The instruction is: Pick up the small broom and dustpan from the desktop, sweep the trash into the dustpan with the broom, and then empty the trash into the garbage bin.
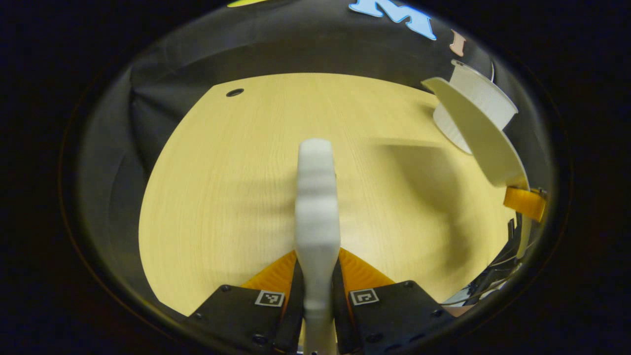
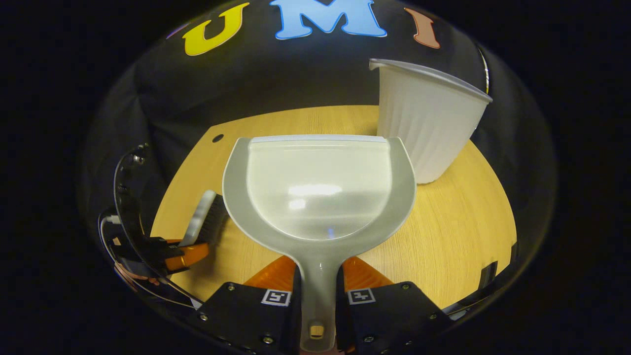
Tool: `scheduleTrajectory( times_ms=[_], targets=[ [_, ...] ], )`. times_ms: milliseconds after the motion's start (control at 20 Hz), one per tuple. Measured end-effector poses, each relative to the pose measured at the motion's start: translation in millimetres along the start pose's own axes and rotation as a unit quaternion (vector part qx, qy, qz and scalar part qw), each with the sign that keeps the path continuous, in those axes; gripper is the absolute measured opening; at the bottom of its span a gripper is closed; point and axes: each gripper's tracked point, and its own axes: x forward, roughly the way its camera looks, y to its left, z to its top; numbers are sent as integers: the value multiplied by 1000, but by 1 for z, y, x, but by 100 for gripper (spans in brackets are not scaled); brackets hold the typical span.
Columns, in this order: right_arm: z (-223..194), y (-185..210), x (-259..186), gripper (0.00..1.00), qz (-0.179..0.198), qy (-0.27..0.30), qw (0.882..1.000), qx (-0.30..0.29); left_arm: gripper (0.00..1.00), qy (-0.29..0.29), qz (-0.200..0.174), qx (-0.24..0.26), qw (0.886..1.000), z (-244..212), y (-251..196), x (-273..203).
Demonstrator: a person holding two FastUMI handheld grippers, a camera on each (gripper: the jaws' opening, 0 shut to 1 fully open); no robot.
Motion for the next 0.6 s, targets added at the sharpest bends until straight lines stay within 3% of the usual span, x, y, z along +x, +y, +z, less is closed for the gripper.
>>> scheduleTrajectory(
  times_ms=[450, 550, 600],
  targets=[
    [-36, -7, 35, 28, -26, 54, 998, 8, 34, 18, 13, -6, 1000, 24, -4, -25],
    [-43, -10, 40, 23, -30, 66, 997, 4, 36, 18, 16, -3, 1000, 36, -5, -31],
    [-47, -11, 41, 27, -30, 71, 997, 6, 34, 18, 17, -1, 1000, 40, -6, -36]
  ],
)
